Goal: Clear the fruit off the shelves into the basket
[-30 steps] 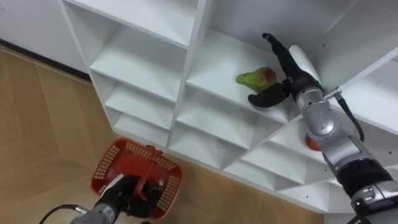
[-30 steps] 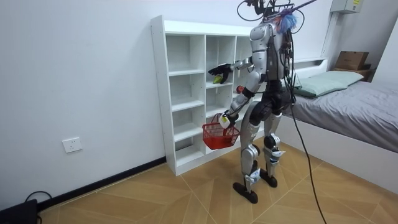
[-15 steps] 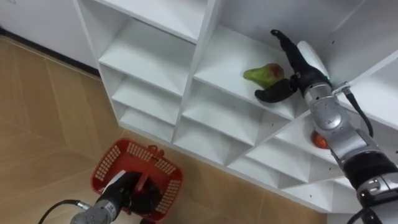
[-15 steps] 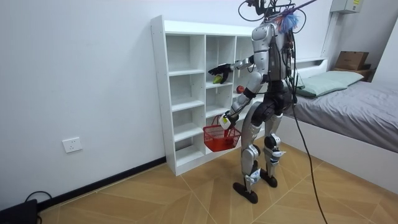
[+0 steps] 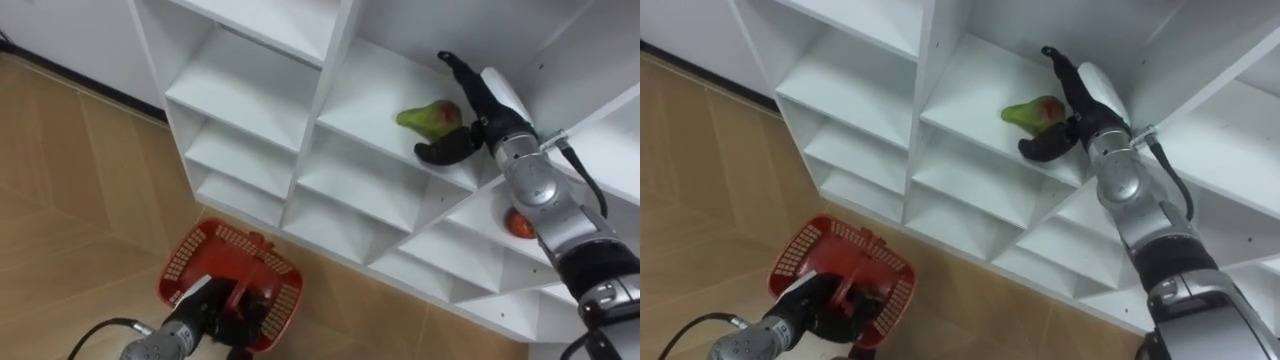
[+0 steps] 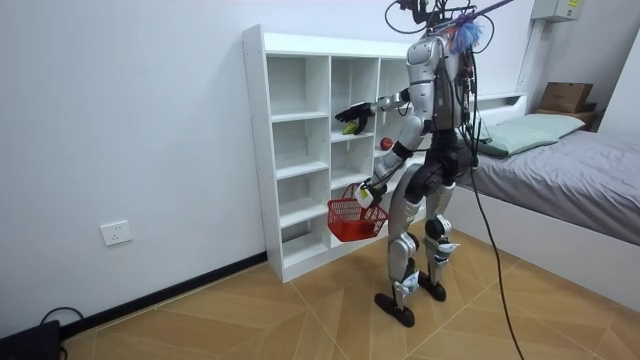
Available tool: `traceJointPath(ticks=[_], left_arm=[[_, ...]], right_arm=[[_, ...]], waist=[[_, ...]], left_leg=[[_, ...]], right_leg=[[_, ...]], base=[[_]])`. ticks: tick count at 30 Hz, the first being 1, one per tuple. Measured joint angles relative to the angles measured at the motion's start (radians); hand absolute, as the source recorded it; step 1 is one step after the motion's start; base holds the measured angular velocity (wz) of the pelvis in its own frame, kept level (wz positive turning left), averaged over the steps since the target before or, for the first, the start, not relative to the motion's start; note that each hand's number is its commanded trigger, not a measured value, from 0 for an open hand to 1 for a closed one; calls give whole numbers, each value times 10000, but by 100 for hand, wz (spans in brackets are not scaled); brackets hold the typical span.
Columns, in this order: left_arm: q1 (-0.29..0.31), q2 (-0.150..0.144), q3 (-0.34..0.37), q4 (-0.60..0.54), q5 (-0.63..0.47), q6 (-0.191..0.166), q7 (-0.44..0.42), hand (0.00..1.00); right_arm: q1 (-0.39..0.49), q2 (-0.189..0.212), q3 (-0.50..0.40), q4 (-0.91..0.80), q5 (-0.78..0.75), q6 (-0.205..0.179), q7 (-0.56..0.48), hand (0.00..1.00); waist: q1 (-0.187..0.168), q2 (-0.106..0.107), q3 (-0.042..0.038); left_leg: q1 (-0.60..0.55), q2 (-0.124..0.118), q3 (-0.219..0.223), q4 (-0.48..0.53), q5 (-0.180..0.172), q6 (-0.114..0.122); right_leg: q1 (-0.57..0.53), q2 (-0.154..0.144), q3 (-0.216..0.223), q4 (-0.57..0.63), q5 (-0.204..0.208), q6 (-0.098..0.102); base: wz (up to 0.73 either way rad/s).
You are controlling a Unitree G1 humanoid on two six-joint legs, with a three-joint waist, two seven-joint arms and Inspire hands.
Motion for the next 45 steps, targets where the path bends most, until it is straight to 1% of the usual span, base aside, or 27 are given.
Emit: traceJointPath(ticks=[2,6,10,13,18,19,20,21,22,23,24,28,33,45], left_arm=[[-4,-6,-35,0,4,61,7,100],[-10,5,-94,1,5,70,51,100],[-12,38,-102,5,1,70,95,100],[-57,90,-196,6,-14,70,225,100],[-58,117,-344,26,-13,70,297,100],[-59,118,-344,27,-16,67,302,100],[-60,120,-345,28,-16,66,304,100],[-60,127,-371,34,-15,66,315,100],[-59,129,-386,43,-15,66,325,100],[-60,128,-412,48,-15,66,390,100],[-63,128,-412,47,-15,66,418,100],[-68,140,-413,50,-16,66,464,100],[-86,156,-461,55,-20,66,498,100],[-108,149,-513,61,-15,66,507,100]], right_arm=[[-2,-49,15,117,231,15,291,0],[-11,-200,24,404,273,25,788,0],[-110,-225,107,678,276,100,934,0],[-203,-225,175,789,332,258,1023,0],[-177,-224,291,799,537,283,1210,0],[-184,-224,291,790,561,283,1263,3],[-190,-224,291,789,569,283,1271,30],[-195,-224,291,790,598,283,1297,60],[-196,-224,290,790,606,283,1309,82],[-210,-224,291,788,626,281,1323,88],[-224,-224,291,786,627,280,1298,100],[-463,-231,289,890,592,292,978,100],[-520,-231,299,909,555,287,620,100],[-501,-228,376,907,554,277,673,100]], waist=[[68,-1,-1],[183,-2,-2],[197,0,1],[208,10,8],[232,34,25],[243,31,22],[242,31,22],[240,29,21],[240,29,21],[238,29,21],[237,29,21],[206,43,31],[206,71,52],[202,90,65]], left_leg=[[8,-9,0,-7,18,-2],[24,-34,-20,-20,100,9],[26,-55,-27,-26,163,28],[21,-59,-23,-20,203,27],[168,-68,18,-78,209,32],[181,-69,29,-104,212,30],[184,-72,28,-119,217,29],[198,-77,28,-149,228,30],[205,-80,28,-159,232,31],[220,-79,37,-171,233,31],[227,-80,36,-177,234,30],[228,-81,35,-177,234,30],[238,-85,47,-202,233,30],[250,-88,71,-238,233,30]], right_leg=[[-15,-14,-5,21,8,-9],[-3,-43,-27,87,14,-15],[-4,-76,-44,138,11,-11],[-24,-81,19,161,11,-10],[48,-85,123,167,10,-7],[49,-84,155,169,8,-5],[48,-84,157,167,8,-4],[46,-85,177,162,7,-3],[47,-85,187,162,6,-3],[47,-85,201,162,5,-1],[52,-84,207,162,4,0],[65,-79,219,146,4,1],[66,-81,238,131,0,7],[68,-80,258,99,-1,12]], base=[[0],[3],[5],[0],[-2],[-6],[0],[0],[0],[0],[0],[0],[0],[0]])
